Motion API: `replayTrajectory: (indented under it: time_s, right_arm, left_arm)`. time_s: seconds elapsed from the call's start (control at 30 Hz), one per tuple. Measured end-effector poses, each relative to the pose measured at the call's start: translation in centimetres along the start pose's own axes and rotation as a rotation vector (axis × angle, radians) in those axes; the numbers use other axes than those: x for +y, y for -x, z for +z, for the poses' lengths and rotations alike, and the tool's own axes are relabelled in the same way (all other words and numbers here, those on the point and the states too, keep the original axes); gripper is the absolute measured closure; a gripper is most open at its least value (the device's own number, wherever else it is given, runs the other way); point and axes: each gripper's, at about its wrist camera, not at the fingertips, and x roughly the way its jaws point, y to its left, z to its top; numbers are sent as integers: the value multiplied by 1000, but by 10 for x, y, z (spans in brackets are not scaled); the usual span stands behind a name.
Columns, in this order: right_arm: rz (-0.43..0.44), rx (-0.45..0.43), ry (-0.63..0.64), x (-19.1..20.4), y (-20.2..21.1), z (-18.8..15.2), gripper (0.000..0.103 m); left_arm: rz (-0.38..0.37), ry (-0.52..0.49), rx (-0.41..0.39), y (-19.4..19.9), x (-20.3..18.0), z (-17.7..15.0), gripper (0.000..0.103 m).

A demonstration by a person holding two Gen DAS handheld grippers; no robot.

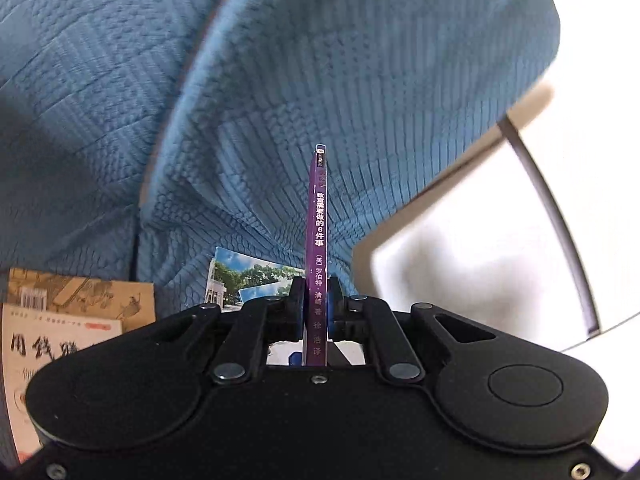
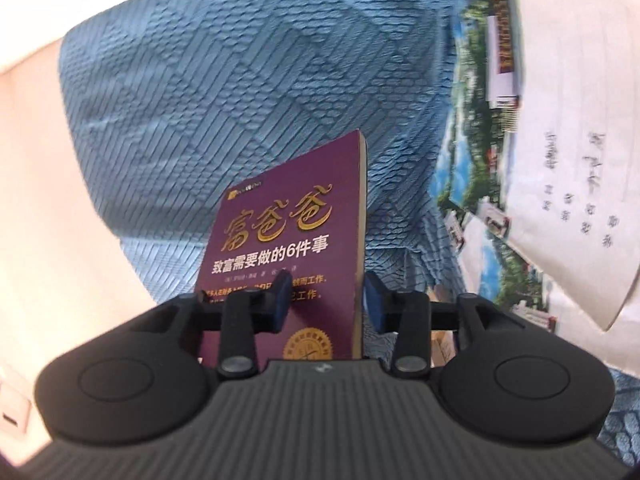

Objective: Organize objects
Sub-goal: 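Carry the purple book upright with the left gripper toward the tan book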

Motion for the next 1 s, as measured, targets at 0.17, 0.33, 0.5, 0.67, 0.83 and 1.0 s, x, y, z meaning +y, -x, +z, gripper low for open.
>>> replayTrajectory:
  time_s: [0.17, 0.33, 0.5, 0.67, 0.83, 1.0]
  right_arm:
    - [2, 11, 63, 15, 7, -16, 74]
    - [-51, 28, 147, 35, 17, -33, 75]
    - [-94, 67, 195, 56, 18, -49, 75]
    - [-83, 92, 236, 84, 10, -64, 75]
    - [-83, 127, 266, 104, -1, -80, 75]
    - [-96, 163, 309, 108, -8, -92, 75]
  left_arm:
    - [-25, 29, -17, 26, 26, -5, 94]
    - [-60, 48, -30, 50, 45, -18, 93]
    - [-90, 60, -49, 79, 59, -20, 92]
    - [-120, 69, -81, 110, 71, -15, 91]
    - [-128, 61, -115, 136, 80, -14, 91]
    - [-77, 19, -154, 148, 90, -27, 89]
